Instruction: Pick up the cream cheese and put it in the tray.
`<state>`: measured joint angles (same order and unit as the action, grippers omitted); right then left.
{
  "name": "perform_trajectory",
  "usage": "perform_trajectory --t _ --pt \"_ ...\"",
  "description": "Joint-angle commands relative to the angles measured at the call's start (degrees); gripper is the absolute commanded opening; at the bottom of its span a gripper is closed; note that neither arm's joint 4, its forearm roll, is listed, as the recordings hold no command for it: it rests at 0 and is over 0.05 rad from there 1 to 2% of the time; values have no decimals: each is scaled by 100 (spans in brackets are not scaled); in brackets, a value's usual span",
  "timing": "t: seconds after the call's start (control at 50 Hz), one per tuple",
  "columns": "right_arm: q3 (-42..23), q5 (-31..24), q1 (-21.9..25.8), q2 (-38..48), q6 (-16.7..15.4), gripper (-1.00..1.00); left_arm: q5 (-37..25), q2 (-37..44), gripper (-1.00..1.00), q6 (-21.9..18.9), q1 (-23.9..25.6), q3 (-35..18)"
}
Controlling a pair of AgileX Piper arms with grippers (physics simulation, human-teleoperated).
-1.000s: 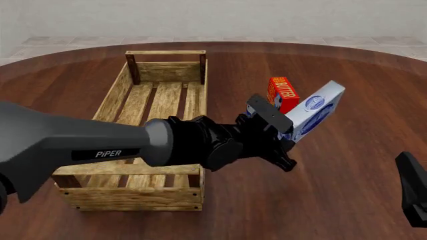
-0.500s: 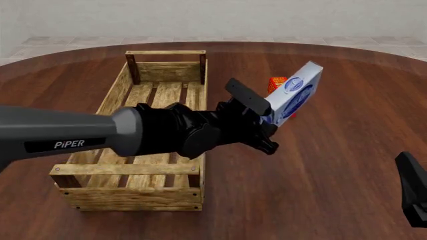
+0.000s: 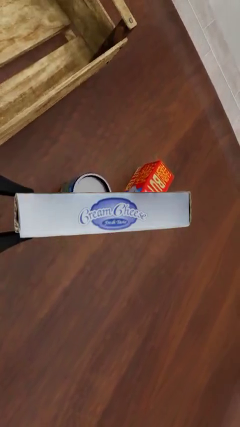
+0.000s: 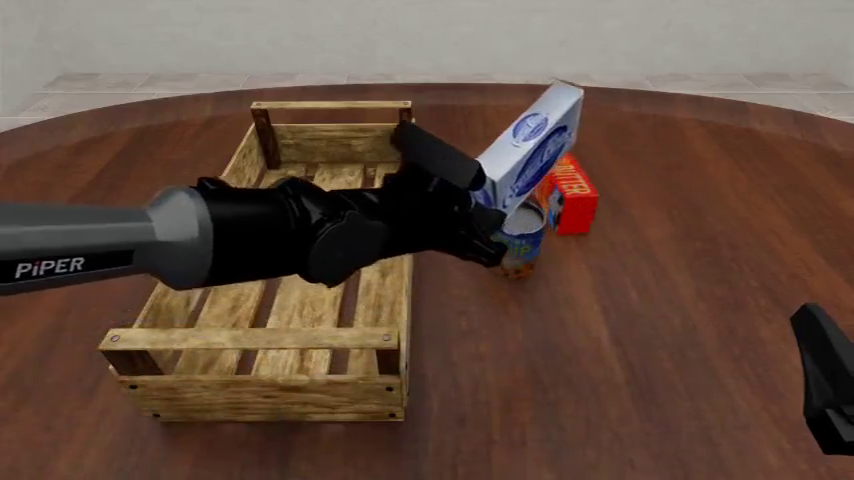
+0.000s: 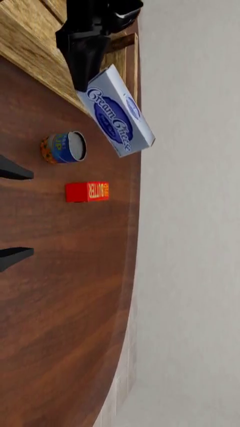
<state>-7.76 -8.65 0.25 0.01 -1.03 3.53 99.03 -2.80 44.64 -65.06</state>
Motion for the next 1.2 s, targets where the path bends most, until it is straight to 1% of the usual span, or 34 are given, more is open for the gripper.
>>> perform_trajectory --t 0.02,0.32,0.46,0.56,0.76,0.94,1.2 --pt "0 0 -3 0 2 100 32 -208 -100 -107 -245 77" --pt "1 -3 5 0 -6 100 110 -425 -100 -142 -509 325" --pt "2 -2 9 0 -5 100 216 -511 -100 -127 -681 541" --pt "1 0 10 0 -8 100 322 -567 -100 -70 -835 707" --pt "2 -4 12 0 -11 100 379 -731 -100 20 -972 918" --pt "4 -10 13 0 -5 100 474 -904 -100 -77 -1236 1168" --pt "5 -13 12 0 -5 100 625 -1027 -100 -41 -1636 1496"
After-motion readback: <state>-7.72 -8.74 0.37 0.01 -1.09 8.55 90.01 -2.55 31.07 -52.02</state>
